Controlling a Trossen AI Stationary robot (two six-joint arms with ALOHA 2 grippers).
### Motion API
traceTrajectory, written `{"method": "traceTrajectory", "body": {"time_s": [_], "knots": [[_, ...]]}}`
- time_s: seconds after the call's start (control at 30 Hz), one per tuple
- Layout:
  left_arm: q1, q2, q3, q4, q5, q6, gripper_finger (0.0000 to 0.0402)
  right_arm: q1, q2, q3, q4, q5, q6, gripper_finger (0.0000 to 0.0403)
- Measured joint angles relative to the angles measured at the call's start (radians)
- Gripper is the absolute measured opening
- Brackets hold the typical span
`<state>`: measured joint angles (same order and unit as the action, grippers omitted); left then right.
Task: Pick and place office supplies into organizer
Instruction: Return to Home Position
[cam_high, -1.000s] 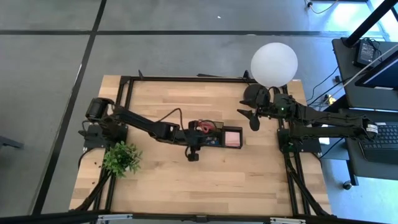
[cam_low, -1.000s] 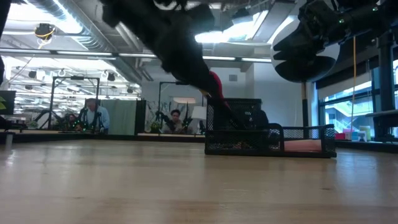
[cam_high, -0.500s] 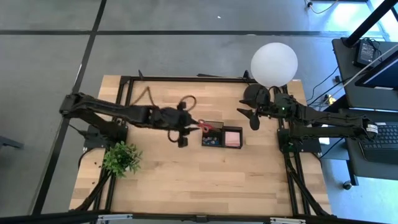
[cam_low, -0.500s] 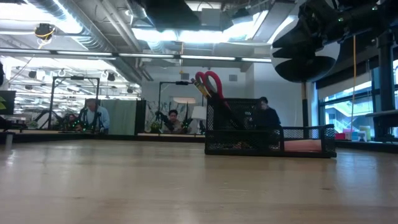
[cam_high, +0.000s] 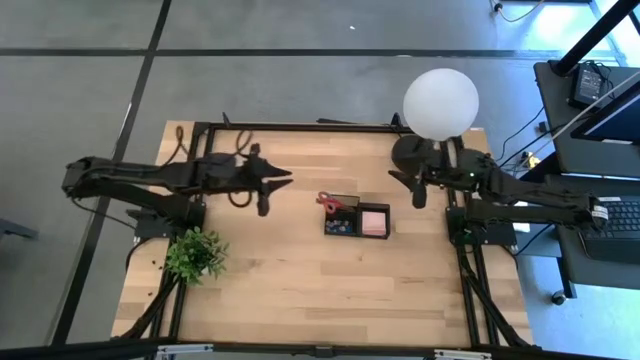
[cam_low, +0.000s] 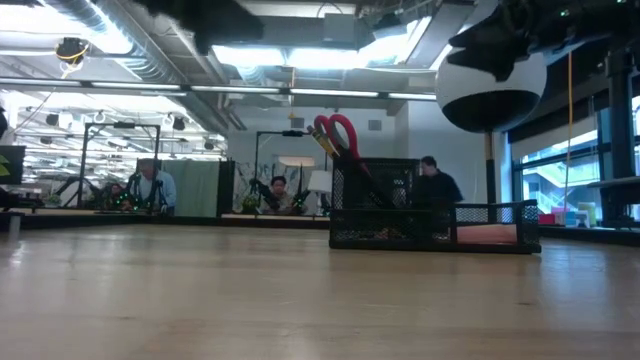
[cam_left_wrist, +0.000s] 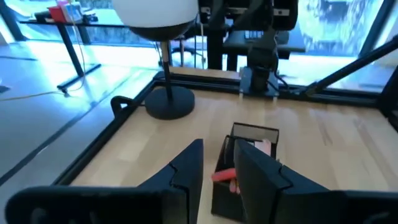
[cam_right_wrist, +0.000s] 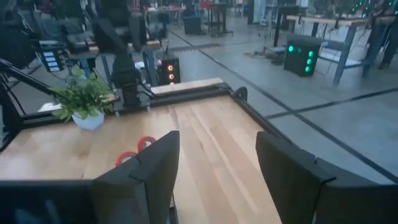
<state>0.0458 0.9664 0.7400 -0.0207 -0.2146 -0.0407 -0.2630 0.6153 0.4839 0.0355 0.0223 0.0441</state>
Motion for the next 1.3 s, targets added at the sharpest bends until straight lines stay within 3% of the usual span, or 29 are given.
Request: {"method": "traceTrajectory", "body": {"time_s": [0.27, 0.47, 0.67, 0.87, 1.07, 1.3], "knots": [[0.004, -0.212, -0.286, 0.186, -0.001, -0.078, 0.0086, 0.000, -0.105, 0.000, -0.058, -0.027, -0.023, 0.0217], [0.004, -0.362, -0.424, 0.206, -0.048, -0.129, 0.0086, 0.000, -0.169, 0.000, -0.125, -0.045, -0.018, 0.0217], [0.004, -0.512, -0.503, 0.205, -0.085, -0.132, 0.0086, 0.000, -0.264, -0.050, -0.156, -0.035, 0.004, 0.0217], [0.004, -0.633, -0.549, 0.192, -0.101, -0.140, 0.0086, 0.000, -0.455, -0.253, 0.018, -0.024, 0.052, 0.0217], [0.004, -0.726, -0.615, 0.183, -0.125, -0.143, 0.0086, 0.000, -0.610, -0.347, 0.066, -0.024, 0.058, 0.0217], [0.004, -0.828, -0.703, 0.181, -0.150, -0.193, 0.0086, 0.000, -0.614, -0.358, 0.059, -0.024, 0.058, 0.0217]]}}
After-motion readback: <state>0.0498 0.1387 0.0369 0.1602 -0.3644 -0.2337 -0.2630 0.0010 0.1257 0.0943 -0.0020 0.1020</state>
